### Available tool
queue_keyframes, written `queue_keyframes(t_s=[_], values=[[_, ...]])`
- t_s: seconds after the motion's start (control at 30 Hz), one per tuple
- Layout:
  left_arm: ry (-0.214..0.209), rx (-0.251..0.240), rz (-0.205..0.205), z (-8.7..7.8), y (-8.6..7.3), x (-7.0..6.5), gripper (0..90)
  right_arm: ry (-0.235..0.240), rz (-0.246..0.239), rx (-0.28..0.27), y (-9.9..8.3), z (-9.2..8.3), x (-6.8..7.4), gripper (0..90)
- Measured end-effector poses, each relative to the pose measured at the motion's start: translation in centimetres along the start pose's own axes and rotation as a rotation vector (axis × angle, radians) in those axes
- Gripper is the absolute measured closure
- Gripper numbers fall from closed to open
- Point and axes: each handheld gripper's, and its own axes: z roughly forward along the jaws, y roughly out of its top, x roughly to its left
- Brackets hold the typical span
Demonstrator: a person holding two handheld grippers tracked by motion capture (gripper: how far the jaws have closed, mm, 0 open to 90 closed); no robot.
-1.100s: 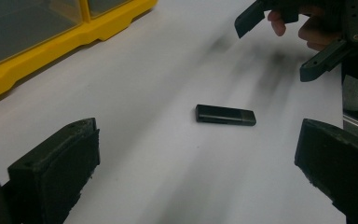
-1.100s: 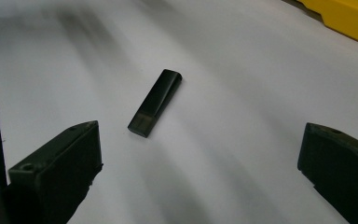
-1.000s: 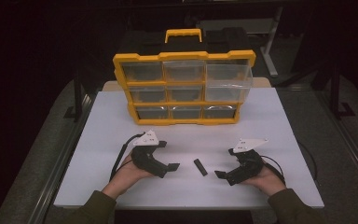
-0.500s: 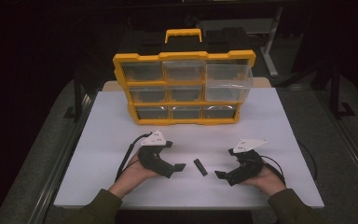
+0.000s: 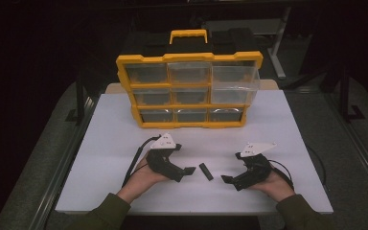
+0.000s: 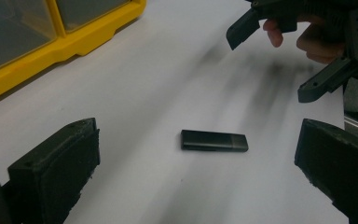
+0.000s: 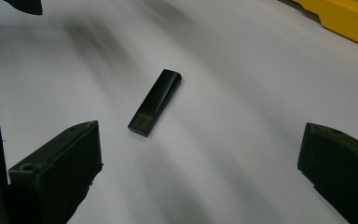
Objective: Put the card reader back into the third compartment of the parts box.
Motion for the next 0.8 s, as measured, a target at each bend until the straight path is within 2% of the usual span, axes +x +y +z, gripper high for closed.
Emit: queue_keyframes(t_s=[0.43,0.8], values=[[0.004,-0.007,-0.005,1.3,0.8,-0.5,0.0,-0.001,0.004,0.001,0.0,0.0,-0.1,0.0],[-0.002,-0.005,-0.009,3.0,1.2,-1.0,0.0,0.001,0.005,-0.001,0.0,0.0,-0.1,0.0]])
